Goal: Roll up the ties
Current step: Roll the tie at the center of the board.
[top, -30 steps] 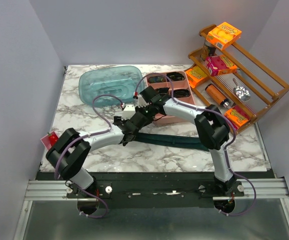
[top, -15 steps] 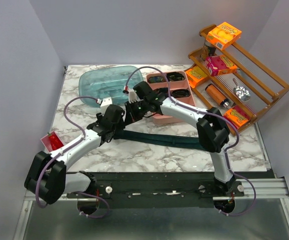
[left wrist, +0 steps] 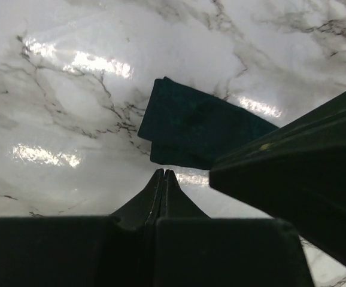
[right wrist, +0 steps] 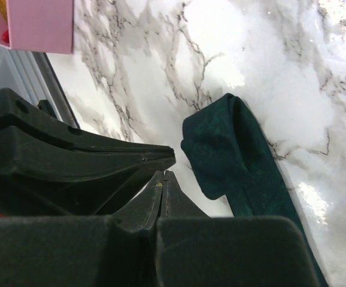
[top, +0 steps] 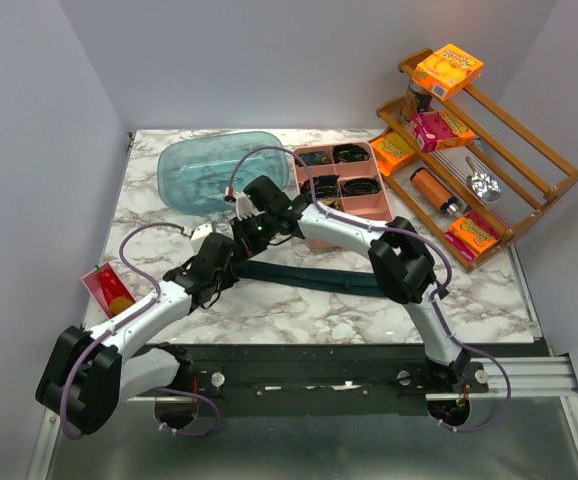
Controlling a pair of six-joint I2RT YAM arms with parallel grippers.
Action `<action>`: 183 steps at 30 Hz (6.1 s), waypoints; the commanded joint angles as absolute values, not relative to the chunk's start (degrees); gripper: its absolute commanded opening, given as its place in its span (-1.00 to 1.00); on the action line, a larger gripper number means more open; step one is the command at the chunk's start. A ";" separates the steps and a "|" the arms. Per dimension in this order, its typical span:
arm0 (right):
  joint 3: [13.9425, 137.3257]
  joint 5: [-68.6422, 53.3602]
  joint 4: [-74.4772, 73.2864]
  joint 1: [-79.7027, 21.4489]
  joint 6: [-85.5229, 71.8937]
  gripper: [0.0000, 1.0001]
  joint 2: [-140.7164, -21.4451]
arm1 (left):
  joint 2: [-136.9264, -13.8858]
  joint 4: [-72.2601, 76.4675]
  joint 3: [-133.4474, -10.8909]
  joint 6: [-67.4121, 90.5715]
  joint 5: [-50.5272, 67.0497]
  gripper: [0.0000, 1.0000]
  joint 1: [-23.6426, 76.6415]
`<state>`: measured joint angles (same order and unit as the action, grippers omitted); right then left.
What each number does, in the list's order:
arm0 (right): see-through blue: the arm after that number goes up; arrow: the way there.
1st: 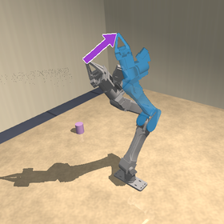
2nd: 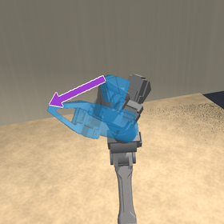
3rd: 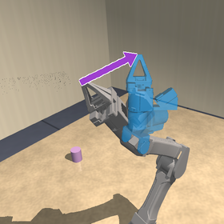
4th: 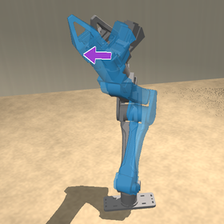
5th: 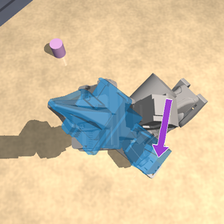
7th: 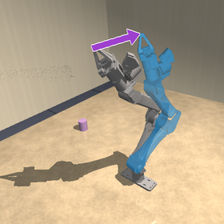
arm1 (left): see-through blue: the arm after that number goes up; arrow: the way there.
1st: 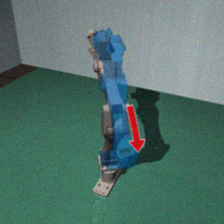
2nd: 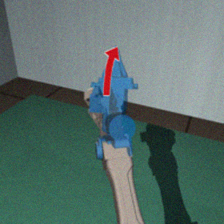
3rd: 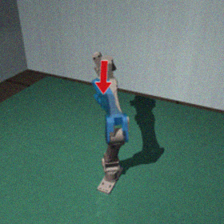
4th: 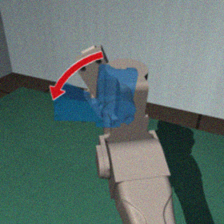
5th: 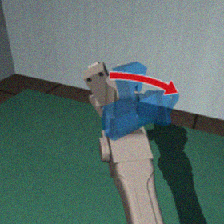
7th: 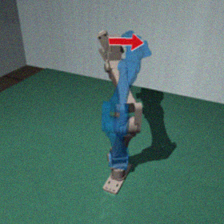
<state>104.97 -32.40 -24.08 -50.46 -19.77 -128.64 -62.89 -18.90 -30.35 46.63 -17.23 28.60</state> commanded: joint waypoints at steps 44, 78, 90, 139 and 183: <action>99.23 -21.54 -25.84 -50.01 -17.40 -0.92 -125.25 | -70.49 0.53 -25.58 49.22 -19.95 -1.00 26.37; 104.33 -16.17 -27.16 -49.22 -16.87 -0.92 -132.98 | -67.24 -4.12 -27.68 47.02 -15.56 -0.95 24.88; 103.89 -18.54 -27.60 -48.78 -16.44 -0.92 -133.42 | -60.99 -8.89 -32.25 43.86 -8.37 0.51 15.04; 107.22 -25.58 -30.06 -48.43 -14.59 -0.92 -135.53 | -67.26 22.52 -13.71 45.88 5.81 -0.94 10.71; 114.26 -24.60 -33.31 -50.45 -16.08 -0.92 -139.30 | -64.68 -2.46 -28.91 39.81 -29.34 -1.00 33.48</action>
